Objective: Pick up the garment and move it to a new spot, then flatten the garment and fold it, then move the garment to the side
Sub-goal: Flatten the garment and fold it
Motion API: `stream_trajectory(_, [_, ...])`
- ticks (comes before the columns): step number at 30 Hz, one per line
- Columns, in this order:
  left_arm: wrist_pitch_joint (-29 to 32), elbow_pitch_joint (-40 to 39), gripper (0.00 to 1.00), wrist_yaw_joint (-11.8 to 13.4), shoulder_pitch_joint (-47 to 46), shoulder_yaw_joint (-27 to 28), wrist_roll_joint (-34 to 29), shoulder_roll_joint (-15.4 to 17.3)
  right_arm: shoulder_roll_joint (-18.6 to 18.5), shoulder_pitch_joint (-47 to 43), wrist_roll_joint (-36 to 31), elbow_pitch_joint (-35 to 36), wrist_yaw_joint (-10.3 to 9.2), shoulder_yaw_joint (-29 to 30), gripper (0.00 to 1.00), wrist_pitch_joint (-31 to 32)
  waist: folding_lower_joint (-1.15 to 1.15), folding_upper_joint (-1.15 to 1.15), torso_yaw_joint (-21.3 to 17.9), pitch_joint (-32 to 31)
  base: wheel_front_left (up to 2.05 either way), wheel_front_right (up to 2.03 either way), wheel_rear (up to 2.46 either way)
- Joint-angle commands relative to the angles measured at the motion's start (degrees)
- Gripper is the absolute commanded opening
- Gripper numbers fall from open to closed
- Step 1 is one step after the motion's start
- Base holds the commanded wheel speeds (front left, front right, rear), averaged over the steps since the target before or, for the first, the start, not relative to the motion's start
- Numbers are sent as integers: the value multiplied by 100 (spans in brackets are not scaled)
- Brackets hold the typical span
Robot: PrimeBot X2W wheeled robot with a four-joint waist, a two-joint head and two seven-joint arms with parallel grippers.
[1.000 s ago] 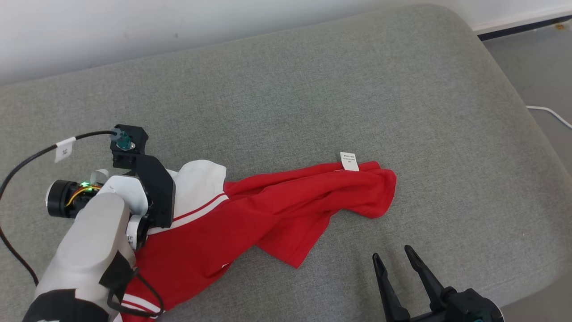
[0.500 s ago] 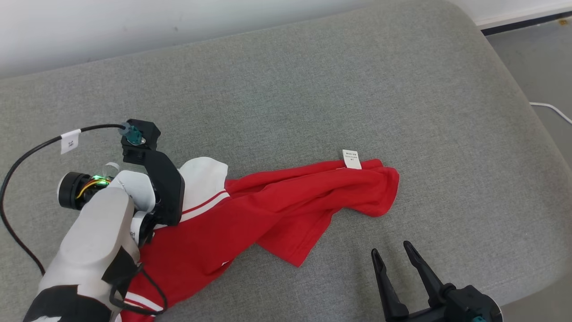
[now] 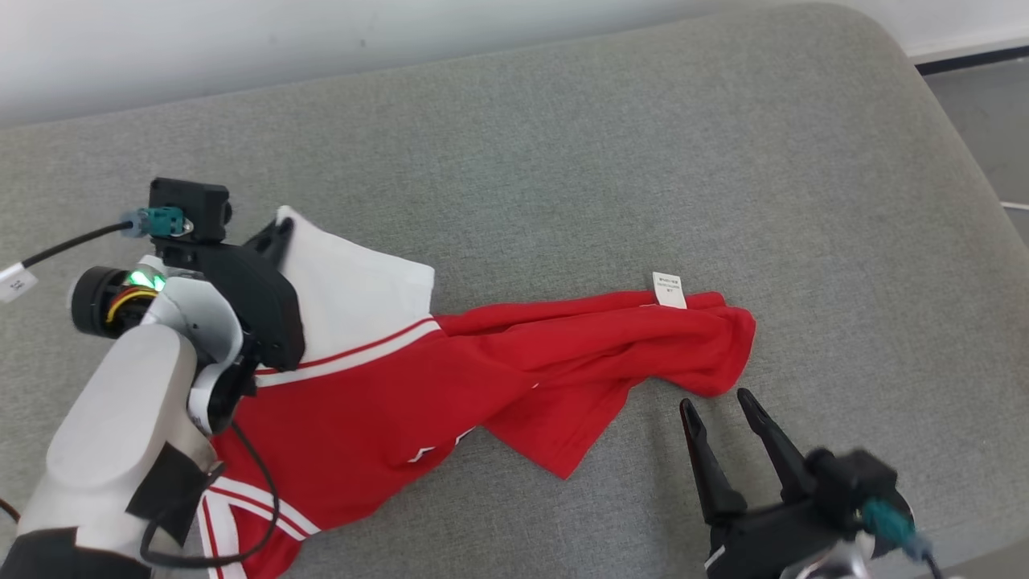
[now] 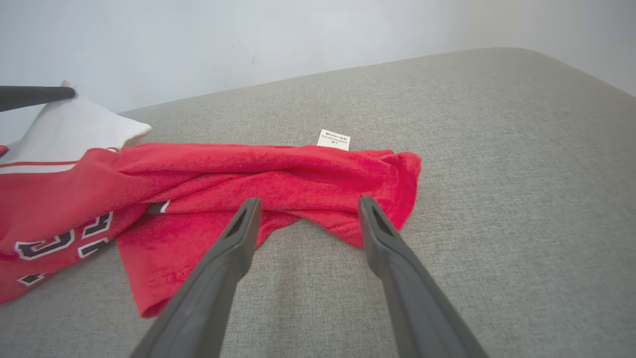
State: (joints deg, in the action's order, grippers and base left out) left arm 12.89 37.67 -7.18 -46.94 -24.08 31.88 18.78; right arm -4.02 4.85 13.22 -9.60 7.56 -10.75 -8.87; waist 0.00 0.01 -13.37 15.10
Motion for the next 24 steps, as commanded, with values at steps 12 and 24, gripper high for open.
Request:
stream_trajectory(12, [89, -1064, 0, -7, 514, -223, 557, 457, -540, 1232, 306, 567, -15, 1026, 100, 3549, 0, -1, 183, -157, 0, 0, 0])
stream_trajectory(24, [316, -1439, 0, 75, 461, -303, 619, 456, -671, 2564, -320, -682, -15, 1290, 100, 4921, 0, -1, 430, 38, 0, 0, 0])
